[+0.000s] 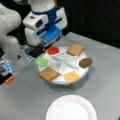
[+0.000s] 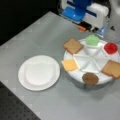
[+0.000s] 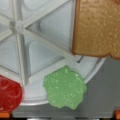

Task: Ingredient selection for cheeseburger or sandwich

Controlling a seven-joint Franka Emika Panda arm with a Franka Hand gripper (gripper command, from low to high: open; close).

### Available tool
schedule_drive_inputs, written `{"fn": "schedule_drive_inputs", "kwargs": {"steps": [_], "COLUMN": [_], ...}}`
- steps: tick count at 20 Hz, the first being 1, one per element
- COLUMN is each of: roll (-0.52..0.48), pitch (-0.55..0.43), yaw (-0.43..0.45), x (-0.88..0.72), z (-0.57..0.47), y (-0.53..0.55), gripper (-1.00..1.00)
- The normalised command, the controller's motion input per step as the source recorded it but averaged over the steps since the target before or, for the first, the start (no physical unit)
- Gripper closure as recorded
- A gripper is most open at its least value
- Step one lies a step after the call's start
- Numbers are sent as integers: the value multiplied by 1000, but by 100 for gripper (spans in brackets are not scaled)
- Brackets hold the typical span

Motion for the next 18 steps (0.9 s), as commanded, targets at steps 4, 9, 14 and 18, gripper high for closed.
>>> {"fn": "schedule_drive_inputs", "kwargs": {"steps": [4, 9, 14, 18], "roll": [237, 351, 500, 562], "pitch": [-25, 22, 110, 102], "yaw": [215, 145, -33, -123], "x": [-34, -57, -73, -4], "z": [59, 55, -80, -168], "y": [-107, -347, -613, -559], "gripper": [-100, -100, -100, -100]}}
